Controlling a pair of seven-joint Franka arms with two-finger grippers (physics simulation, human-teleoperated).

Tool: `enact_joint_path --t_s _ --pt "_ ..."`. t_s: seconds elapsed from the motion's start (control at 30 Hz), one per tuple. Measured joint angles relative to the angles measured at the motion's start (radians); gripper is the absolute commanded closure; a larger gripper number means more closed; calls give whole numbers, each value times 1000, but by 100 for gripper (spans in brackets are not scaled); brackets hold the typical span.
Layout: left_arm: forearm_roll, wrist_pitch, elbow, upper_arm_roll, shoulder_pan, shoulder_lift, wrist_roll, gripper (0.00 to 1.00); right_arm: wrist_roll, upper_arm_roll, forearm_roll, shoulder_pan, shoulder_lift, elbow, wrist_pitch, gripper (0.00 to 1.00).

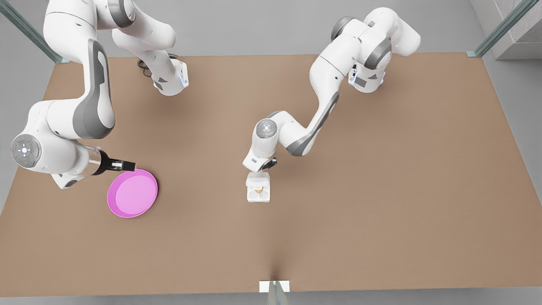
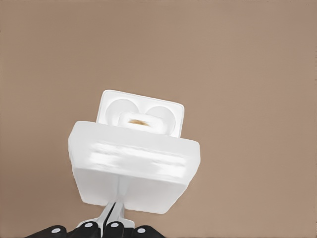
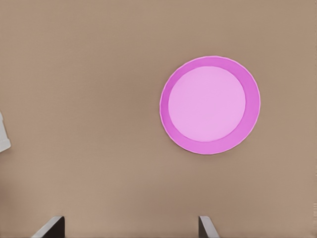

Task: Pack egg into the box and close the box lid

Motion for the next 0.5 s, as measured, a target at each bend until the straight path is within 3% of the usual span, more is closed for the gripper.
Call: enact_joint_path --t_s 0.2,0.23,0.27,0.37,0.43,0.5 --pt "-6 -10 47 -1 35 -39 -38 78 -9 -2 2 -30 4 25 -4 0" --pt "-32 -56 133 -3 97 -53 -43 36 -10 -2 3 -32 4 27 -4 0" --pt "-83 -126 241 -6 241 -68 -47 0 -11 -2 3 -30 3 28 -4 0" --pt "-149 -353 349 -1 594 -132 32 0 -14 -2 0 -39 3 35 -4 0" --pt "-91 -509 355 -4 640 -245 130 0 -16 -2 -3 -41 3 36 -4 0" --pt "-44 -644 221 0 653 -475 232 0 -17 -1 -10 -35 4 37 -4 0"
